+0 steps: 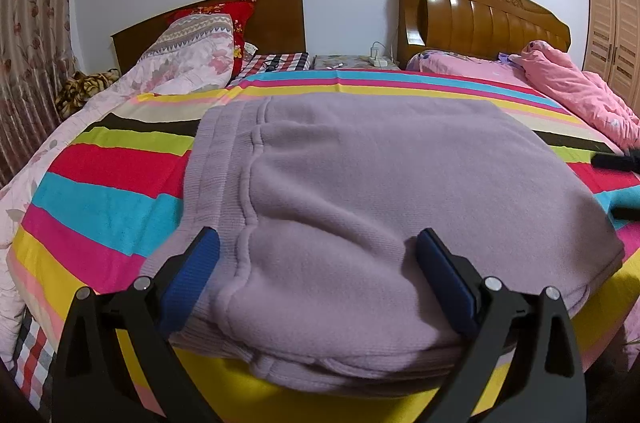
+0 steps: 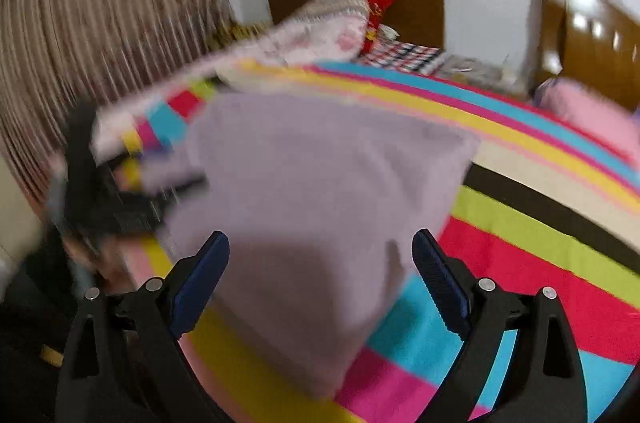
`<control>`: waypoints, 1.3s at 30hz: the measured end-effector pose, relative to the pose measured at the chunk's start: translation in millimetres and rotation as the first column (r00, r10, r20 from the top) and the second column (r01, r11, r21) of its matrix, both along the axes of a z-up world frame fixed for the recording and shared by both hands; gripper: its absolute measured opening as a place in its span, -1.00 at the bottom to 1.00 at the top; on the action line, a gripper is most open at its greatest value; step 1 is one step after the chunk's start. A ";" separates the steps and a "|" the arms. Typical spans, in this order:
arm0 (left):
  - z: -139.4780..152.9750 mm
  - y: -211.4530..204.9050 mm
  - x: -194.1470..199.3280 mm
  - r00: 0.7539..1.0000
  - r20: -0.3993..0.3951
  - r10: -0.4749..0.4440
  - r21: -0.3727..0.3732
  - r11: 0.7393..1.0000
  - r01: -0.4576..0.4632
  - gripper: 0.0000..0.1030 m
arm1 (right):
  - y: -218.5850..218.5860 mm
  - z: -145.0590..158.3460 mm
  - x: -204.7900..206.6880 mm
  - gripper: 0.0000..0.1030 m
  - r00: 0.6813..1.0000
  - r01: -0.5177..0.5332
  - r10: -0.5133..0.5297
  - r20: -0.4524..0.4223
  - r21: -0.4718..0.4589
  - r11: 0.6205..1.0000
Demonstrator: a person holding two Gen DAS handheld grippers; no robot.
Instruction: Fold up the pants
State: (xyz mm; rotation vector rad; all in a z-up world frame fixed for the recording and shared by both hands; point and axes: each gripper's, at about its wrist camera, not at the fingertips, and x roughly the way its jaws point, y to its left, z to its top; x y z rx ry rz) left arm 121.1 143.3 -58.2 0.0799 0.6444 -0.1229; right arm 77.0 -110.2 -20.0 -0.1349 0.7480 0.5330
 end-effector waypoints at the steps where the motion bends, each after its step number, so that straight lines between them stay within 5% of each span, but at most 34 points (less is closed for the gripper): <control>1: -0.1 -0.2 -0.2 1.000 0.000 -0.001 0.001 1.000 0.001 0.91 | 6.7 -9.8 -6.4 0.74 1.000 0.014 -0.013 0.005 -0.070 0.997; 5: 0.4 -3.1 -0.5 1.000 0.002 0.001 0.008 1.000 -0.001 0.91 | -15.3 -20.9 -14.5 0.74 0.993 0.101 -0.097 -0.070 0.057 0.993; 18: 11.0 -21.1 -6.4 0.997 0.000 0.081 0.075 0.994 -0.081 0.97 | -42.1 28.7 -68.1 0.76 0.977 0.211 -0.211 0.002 0.063 0.976; 21: 50.6 -24.2 -33.0 0.959 0.143 0.245 0.088 0.962 -0.259 0.97 | -51.0 66.0 -85.9 0.91 0.946 0.284 -0.300 0.126 0.126 0.950; 24: 93.8 -37.8 -69.2 0.938 0.292 0.186 0.075 0.973 -0.217 0.97 | -50.4 85.6 -102.2 0.91 0.903 0.330 -0.366 0.225 0.182 0.926; 30: 112.4 -60.3 -108.8 0.926 0.293 0.238 0.022 0.967 -0.256 0.97 | -24.7 62.7 -96.5 0.91 0.903 0.371 -0.391 0.178 0.134 0.919; 34: 98.6 -72.3 -129.2 0.933 0.242 0.265 -0.010 0.963 -0.271 0.97 | -12.5 41.9 -91.5 0.91 0.920 0.365 -0.371 0.127 0.073 0.928; 39: 73.1 -92.4 -141.6 0.959 0.184 0.214 0.045 0.973 -0.226 0.97 | -17.0 28.0 -86.3 0.91 0.921 0.378 -0.381 0.084 0.056 0.924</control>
